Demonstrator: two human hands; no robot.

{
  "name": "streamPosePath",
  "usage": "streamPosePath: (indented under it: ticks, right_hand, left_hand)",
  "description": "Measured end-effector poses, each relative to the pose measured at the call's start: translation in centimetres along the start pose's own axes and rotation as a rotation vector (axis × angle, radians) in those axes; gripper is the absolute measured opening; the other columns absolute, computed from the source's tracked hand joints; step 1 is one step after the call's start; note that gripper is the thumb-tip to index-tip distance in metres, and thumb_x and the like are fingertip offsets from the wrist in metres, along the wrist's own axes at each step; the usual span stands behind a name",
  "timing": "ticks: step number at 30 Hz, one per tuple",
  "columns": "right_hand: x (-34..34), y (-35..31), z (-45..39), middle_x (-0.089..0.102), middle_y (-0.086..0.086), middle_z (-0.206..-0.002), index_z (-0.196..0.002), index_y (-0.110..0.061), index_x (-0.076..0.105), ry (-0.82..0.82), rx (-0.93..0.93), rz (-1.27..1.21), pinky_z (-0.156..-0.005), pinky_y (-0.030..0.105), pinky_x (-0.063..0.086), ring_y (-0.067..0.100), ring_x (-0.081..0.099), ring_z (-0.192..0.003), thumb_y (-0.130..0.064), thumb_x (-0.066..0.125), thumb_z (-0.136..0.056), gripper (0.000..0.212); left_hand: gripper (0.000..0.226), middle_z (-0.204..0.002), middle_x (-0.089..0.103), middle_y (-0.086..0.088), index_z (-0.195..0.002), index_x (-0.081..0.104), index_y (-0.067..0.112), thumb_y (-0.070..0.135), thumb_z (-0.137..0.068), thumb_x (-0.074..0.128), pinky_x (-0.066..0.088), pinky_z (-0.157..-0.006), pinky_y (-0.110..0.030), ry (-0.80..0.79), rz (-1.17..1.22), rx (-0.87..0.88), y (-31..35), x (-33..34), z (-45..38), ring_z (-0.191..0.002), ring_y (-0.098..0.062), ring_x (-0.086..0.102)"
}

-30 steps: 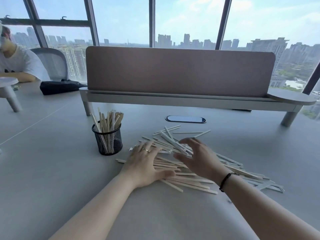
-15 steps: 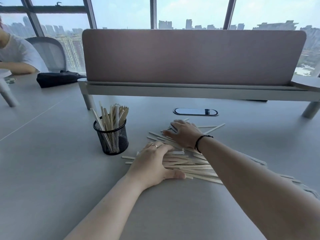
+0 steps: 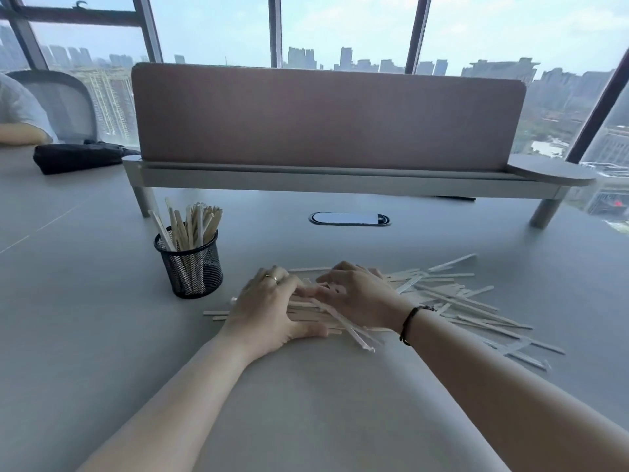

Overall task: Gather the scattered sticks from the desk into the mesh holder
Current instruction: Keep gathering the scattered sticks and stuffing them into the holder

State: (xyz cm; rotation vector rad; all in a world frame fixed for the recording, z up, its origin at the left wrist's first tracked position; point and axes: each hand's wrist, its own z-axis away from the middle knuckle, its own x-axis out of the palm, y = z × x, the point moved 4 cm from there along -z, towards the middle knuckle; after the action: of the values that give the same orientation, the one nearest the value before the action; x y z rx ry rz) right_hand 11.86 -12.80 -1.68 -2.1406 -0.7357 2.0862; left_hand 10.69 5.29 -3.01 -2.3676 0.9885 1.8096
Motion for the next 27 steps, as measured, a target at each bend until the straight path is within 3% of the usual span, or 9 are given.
streamPosePath:
  ticks: [4, 7, 13, 15, 17, 21, 27]
  right_hand:
    - [-2.2, 1.8, 1.2, 0.059, -0.007, -0.127, -0.129, -0.037, 0.059, 0.065, -0.005, -0.132, -0.101, 0.04, 0.045, 0.015, 0.058, -0.117, -0.085, 0.035, -0.075, 0.076]
    - [-5.1, 5.4, 2.4, 0.057, -0.007, -0.136, -0.133, -0.036, 0.055, 0.106, 0.052, -0.153, -0.106, 0.039, 0.043, 0.013, 0.053, -0.125, -0.088, 0.038, -0.073, 0.081]
    - [-7.4, 15.5, 7.4, 0.036, -0.007, -0.157, -0.149, -0.043, 0.03, -0.068, 0.309, 0.011, -0.118, 0.04, 0.027, 0.015, 0.035, -0.143, -0.1, 0.046, -0.052, 0.114]
    - [-6.4, 16.6, 8.4, 0.027, -0.011, -0.16, -0.152, -0.044, 0.023, -0.113, 0.296, 0.107, -0.121, 0.039, 0.015, 0.014, 0.024, -0.147, -0.104, 0.039, -0.047, 0.122]
    - [-5.8, 16.2, 8.7, 0.025, -0.011, -0.159, -0.152, -0.045, 0.021, -0.072, 0.267, 0.149, -0.12, 0.037, 0.012, 0.016, 0.021, -0.146, -0.105, 0.037, -0.044, 0.125]
    - [-4.8, 13.3, 8.0, 0.031, -0.009, -0.145, -0.149, -0.048, 0.028, -0.037, 0.249, 0.122, -0.117, 0.041, 0.022, 0.02, 0.026, -0.138, -0.104, 0.046, -0.041, 0.123]
    - [-3.6, 9.5, 7.5, 0.039, -0.014, -0.122, -0.131, -0.047, 0.049, 0.055, 0.133, 0.059, -0.104, 0.029, 0.027, 0.013, 0.036, -0.125, -0.099, 0.051, -0.047, 0.099]
  left_hand:
    - [0.092, -0.142, 0.042, 0.014, -0.134, 0.049, 0.04, 0.094, -0.06, 0.053, 0.029, -0.111, -0.038, -0.116, -0.045, -0.016, 0.6, 0.1, 0.5, -0.135, -0.013, 0.035]
    - [0.097, -0.152, 0.039, 0.017, -0.146, 0.038, 0.039, 0.091, -0.065, 0.053, 0.024, -0.115, -0.034, -0.172, -0.053, -0.025, 0.7, 0.2, 0.9, -0.142, -0.009, 0.03]
    - [0.093, -0.136, 0.053, 0.018, -0.142, 0.044, 0.038, 0.087, -0.064, 0.059, 0.032, -0.11, -0.031, -0.136, 0.005, -0.014, 0.6, 0.2, 0.6, -0.132, -0.009, 0.042]
    - [0.096, -0.13, 0.054, 0.016, -0.14, 0.048, 0.039, 0.091, -0.059, 0.056, 0.036, -0.108, -0.031, -0.138, 0.037, -0.015, 0.3, 0.5, 0.4, -0.127, -0.009, 0.045]
    - [0.101, -0.126, 0.054, 0.014, -0.138, 0.051, 0.039, 0.095, -0.055, 0.055, 0.038, -0.107, -0.033, -0.134, 0.061, -0.023, 0.2, 0.7, 0.3, -0.124, -0.009, 0.047]
    - [0.097, -0.118, 0.054, 0.015, -0.127, 0.06, 0.038, 0.095, -0.048, 0.06, 0.038, -0.104, -0.03, -0.132, 0.094, -0.042, 0.1, 0.7, 0.3, -0.119, -0.008, 0.049]
    - [0.091, -0.113, 0.052, 0.016, -0.112, 0.063, 0.04, 0.097, -0.041, 0.06, 0.041, -0.102, -0.032, -0.131, 0.095, -0.057, 0.3, 0.5, 0.7, -0.115, -0.008, 0.049]
